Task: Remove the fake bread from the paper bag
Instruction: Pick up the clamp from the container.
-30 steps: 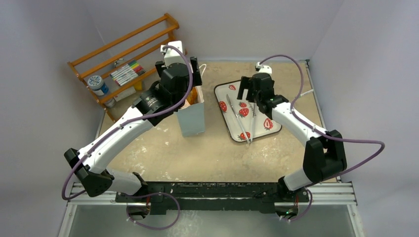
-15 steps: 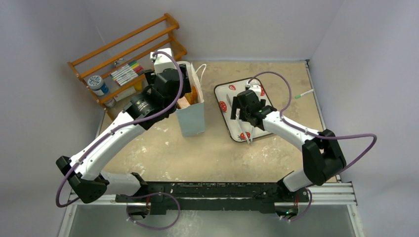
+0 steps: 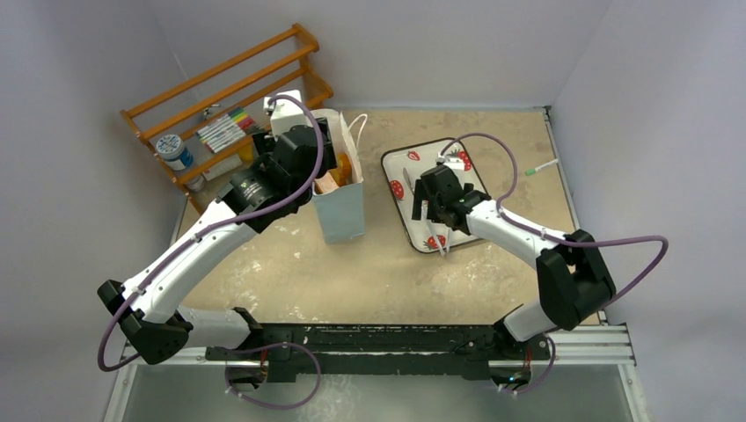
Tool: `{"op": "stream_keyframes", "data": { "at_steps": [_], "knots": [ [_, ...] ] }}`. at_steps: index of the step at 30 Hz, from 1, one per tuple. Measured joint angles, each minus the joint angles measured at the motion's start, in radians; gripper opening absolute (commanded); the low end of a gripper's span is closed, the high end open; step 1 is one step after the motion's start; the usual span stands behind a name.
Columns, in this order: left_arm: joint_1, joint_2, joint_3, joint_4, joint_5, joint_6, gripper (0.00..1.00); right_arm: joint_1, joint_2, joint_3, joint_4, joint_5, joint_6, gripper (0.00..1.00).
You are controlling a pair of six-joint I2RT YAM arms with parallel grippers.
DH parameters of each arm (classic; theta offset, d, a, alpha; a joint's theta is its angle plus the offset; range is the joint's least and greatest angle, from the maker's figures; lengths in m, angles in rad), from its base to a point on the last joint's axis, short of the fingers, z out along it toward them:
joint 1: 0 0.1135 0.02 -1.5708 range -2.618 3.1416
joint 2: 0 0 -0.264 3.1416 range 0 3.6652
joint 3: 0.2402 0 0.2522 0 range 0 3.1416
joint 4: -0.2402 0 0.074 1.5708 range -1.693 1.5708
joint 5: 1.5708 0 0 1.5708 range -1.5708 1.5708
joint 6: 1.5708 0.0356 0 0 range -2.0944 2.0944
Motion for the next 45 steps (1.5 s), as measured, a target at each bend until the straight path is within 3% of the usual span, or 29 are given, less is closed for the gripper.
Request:
{"op": "stream_keyframes", "data": {
  "at_steps": [22, 30, 38, 45],
  "knots": [
    [0.031, -0.004, -0.015, -0.044, -0.029, -0.002, 0.86, -0.002, 0.141, -0.027, 0.027, -0.005, -0.01, 1.0],
    [0.063, -0.023, -0.015, -0.091, -0.058, -0.002, 0.9, -0.029, 0.15, -0.029, 0.078, -0.016, -0.034, 0.87],
    [0.145, -0.031, -0.015, -0.105, -0.058, 0.0, 0.92, -0.048, 0.152, -0.029, 0.103, -0.023, -0.055, 0.8],
    [0.256, -0.046, -0.028, -0.099, 0.025, -0.021, 0.94, -0.063, 0.153, -0.029, 0.113, -0.04, -0.072, 0.61]
  ]
}}
